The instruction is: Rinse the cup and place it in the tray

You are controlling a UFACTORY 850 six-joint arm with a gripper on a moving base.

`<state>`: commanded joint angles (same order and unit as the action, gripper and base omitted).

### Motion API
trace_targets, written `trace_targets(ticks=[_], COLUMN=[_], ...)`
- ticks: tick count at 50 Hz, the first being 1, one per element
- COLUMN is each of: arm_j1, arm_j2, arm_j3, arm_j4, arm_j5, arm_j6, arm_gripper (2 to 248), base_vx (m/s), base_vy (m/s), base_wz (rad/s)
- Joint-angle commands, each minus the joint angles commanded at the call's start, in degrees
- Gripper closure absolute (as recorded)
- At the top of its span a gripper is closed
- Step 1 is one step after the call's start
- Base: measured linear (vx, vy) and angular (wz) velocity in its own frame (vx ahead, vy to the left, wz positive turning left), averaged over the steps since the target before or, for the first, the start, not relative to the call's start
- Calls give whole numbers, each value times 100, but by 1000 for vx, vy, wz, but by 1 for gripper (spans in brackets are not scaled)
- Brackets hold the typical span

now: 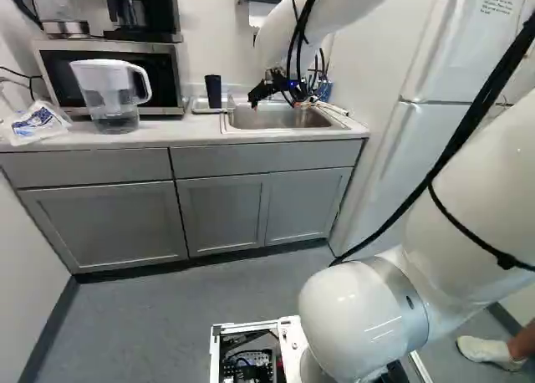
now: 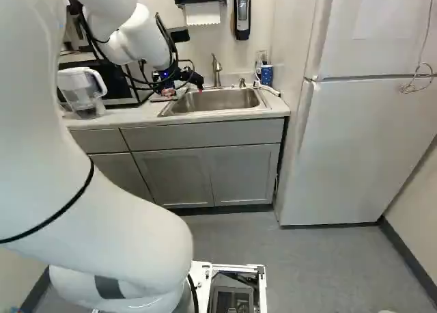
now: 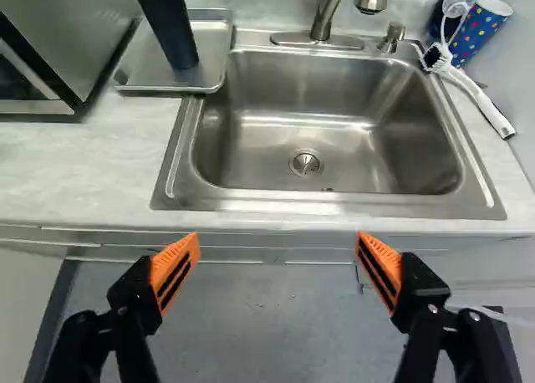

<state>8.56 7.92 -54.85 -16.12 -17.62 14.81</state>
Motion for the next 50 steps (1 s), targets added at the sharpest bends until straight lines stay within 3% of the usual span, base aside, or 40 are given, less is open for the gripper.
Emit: trace_targets(ticks=[50], arm_j1=[0], arm_j2=[0], arm_j3=[0], arm_j4=[0], arm_j5=[0], arm_j6=[0], arm_gripper=[3], base_vx=[-100], base_vy=[1], base_wz=[14])
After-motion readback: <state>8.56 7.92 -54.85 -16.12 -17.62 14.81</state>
